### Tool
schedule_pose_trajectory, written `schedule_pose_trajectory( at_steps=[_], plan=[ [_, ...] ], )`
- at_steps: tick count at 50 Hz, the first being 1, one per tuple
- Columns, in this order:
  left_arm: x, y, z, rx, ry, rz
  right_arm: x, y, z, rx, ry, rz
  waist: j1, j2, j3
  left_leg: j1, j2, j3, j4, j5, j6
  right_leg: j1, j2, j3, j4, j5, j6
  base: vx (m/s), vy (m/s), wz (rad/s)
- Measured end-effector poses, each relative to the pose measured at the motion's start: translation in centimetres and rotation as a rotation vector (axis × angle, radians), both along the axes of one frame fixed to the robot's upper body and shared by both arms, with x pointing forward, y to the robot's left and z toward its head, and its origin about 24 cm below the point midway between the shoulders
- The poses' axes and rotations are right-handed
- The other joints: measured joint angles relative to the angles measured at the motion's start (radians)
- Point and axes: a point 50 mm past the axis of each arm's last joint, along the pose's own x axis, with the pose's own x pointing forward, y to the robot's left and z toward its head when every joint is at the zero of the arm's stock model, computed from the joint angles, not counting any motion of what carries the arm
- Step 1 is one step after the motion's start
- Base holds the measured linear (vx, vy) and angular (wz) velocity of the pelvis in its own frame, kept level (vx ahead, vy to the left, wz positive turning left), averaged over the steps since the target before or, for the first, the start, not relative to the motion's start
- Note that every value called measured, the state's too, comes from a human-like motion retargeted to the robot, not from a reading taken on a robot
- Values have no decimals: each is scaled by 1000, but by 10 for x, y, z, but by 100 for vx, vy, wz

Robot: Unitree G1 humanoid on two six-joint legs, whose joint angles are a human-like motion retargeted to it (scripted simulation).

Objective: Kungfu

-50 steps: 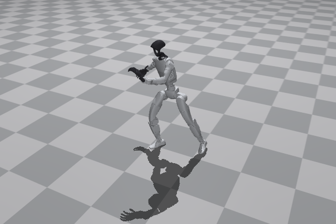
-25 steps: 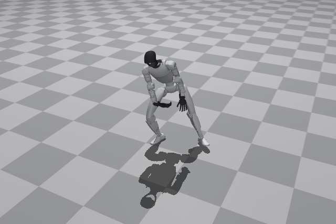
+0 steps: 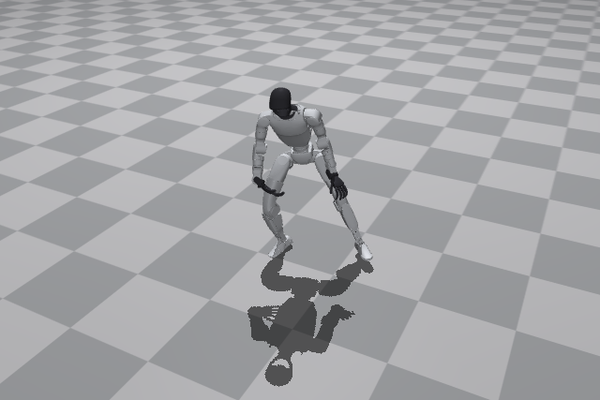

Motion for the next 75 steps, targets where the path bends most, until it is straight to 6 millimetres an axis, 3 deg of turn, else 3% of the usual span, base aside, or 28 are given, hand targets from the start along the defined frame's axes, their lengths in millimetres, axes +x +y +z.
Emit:
schedule_pose_trajectory(
  at_steps=[3, 6, 10, 12, 15, 17, 20, 23, 25, 29, 33, 35, 37, 39, 42, 43, 45, 47, 50, 53, 56, 61, 66, 68, 70, 73, 75],
  plan=[
    [-19, 20, -9, -97, 34, 121, 1, -7, 6, 0, -80, -60, 50, -12, -13, -27, 48, 38, 68, 26, 1, 38, 39, 5, -66, 30, 0, 18, 12, -17],
    [-30, 32, -10, -198, 14, 210, 5, -16, 19, 32, -203, -166, 94, -37, -24, -189, 61, -35, 283, 44, 15, 91, 40, 3, -161, 84, 0, 19, 12, 46],
    [-53, 40, -15, -252, -26, 290, 14, -26, 46, 44, -400, -266, 187, -9, -45, -234, 102, 62, 211, 74, 1, 202, 56, -54, -257, 145, 0, 33, 43, 3],
    [-64, 44, -17, -264, -60, 342, 18, -25, 65, 41, -504, -239, 207, 2, -67, -277, 108, 86, 280, 3, 135, 258, 54, -75, -313, 177, 0, 49, 53, 11],
    [-87, 55, -21, -287, -77, 421, 21, -13, 90, 20, -630, -151, 237, -30, -120, -269, 67, 68, 385, -118, 143, 318, 20, -43, -386, 221, 0, 68, 82, -15],
    [-90, 62, -21, -323, -65, 426, 22, 0, 99, 53, -693, -138, 232, -10, -160, -278, 40, 36, 432, -176, 160, 420, 3, -122, -457, 268, 0, 71, 78, 76],
    [-72, 67, -10, -406, -105, 350, 22, 11, 117, 141, -792, -173, 265, 6, -198, -274, -33, -8, 490, -239, 186, 582, -13, -208, -574, 405, 0, 67, 81, 106],
    [-39, 78, 22, -440, -240, 203, 24, 19, 143, 204, -906, -196, 304, 7, -238, -243, -117, -38, 493, -267, 230, 703, -15, -233, -659, 572, -41, 50, 52, 112],
    [-17, 85, 48, -452, -300, 70, 25, 28, 157, 234, -963, -176, 304, 17, -272, -214, -170, -66, 482, -279, 248, 758, 37, -142, -674, 608, -34, 56, 46, 143],
    [35, 87, 111, -547, -363, -261, 23, 43, 192, 285, -1107, -138, 250, 73, -313, -158, -165, -210, 391, -208, 192, 711, 378, 194, -517, 357, 0, 49, -1, 172],
    [80, 49, 165, -669, -347, -648, 5, 46, 218, 334, -1315, -193, 150, 111, -317, -19, -224, -290, 299, -176, 190, 631, 552, 242, -330, 193, 0, 53, 10, 193],
    [98, 17, 184, -719, -290, -848, -9, 44, 222, 357, -1428, -275, 107, 100, -315, 76, -299, -296, 235, -159, 227, 590, 560, 285, -316, 142, 0, 55, 40, 154],
    [108, -22, 191, -783, -176, -1054, -25, 40, 219, 374, -1539, -393, 69, 64, -304, 182, -391, -277, 168, -135, 276, 542, 548, 389, -345, 124, -3, 49, 46, 135],
    [110, -63, 191, -866, -32, -1256, -40, 35, 214, 389, -1647, -554, 2, 42, -280, 273, -476, -317, 119, -115, 333, 475, 542, 466, -394, 133, -37, 35, 29, 179],
    [97, -129, 176, -1003, 195, -1499, -60, 29, 199, 397, -1775, -840, -112, 53, -223, 386, -542, -426, 95, -97, 397, 363, 533, 446, -512, 155, -142, 25, 9, 181],
    [89, -150, 167, -1044, 257, -1540, -65, 27, 192, 396, -1795, -928, -131, 54, -202, 416, -551, -431, 97, -92, 410, 329, 532, 438, -561, 181, -164, 23, 9, 95],
    [77, -188, 137, -1129, 368, -1440, -78, 21, 167, 367, -1837, -1326, -164, 51, -169, 477, -558, -428, 87, -89, 432, 267, 528, 389, -659, 242, -217, 18, 7, 55],
    [72, -197, 140, -1246, 277, -1483, -99, 9, 147, 323, -1973, -1535, -189, 49, -150, 527, -551, -416, 59, -86, 445, 202, 534, 338, -741, 259, -255, 8, 1, 17],
    [61, -205, 113, -1314, 353, -1415, -110, 11, 122, 238, -1899, -1483, -201, 52, -133, 575, -527, -381, 26, -83, 458, 123, 559, 298, -819, 260, -332, 5, -6, -25],
    [49, -210, 95, -1422, 444, -1380, -112, 8, 113, 209, -1821, -1381, -226, 52, -130, 601, -511, -363, 6, -86, 454, 91, 542, 231, -814, 237, -321, -1, -3, -5],
    [46, -206, 87, -1459, 445, -1327, -110, 8, 111, 212, -1767, -1341, -234, 57, -134, 595, -500, -365, -1, -87, 455, 103, 531, 263, -771, 265, -330, -7, -3, -13],
    [45, -196, 83, -1512, 371, -1228, -98, 17, 117, 291, -1704, -1256, -150, 48, -173, 541, -493, -338, -9, -93, 430, 227, 505, 344, -686, 263, -266, -11, -4, -78],
    [52, -164, 84, -1553, 139, -968, -72, 44, 131, 478, -1583, -1054, 28, -1, -239, 418, -474, -288, 34, -112, 382, 431, 422, 388, -547, 209, -139, -22, -12, -122],
    [57, -148, 94, -1579, -1, -874, -60, 59, 147, 588, -1541, -903, 122, -32, -265, 327, -448, -269, 98, -133, 346, 519, 362, 393, -496, 188, -98, -37, -20, -111],
    [64, -131, 119, -1588, -222, -820, -49, 71, 178, 706, -1545, -708, 209, -54, -277, 201, -421, -278, 208, -171, 320, 607, 292, 356, -462, 181, -84, -53, -33, -57],
    [69, -118, 190, -1514, -670, -800, -48, 79, 263, 864, -1645, -355, 334, -59, -263, 15, -361, -336, 393, -246, 295, 766, 236, 215, -467, 241, -123, -73, -56, 9],
    [60, -114, 240, -1449, -981, -827, -67, 84, 317, 969, -1716, -108, 429, -103, -271, -113, -328, -350, 507, -301, 281, 852, 215, 160, -509, 350, -93, -64, -82, -11]
  ],
)
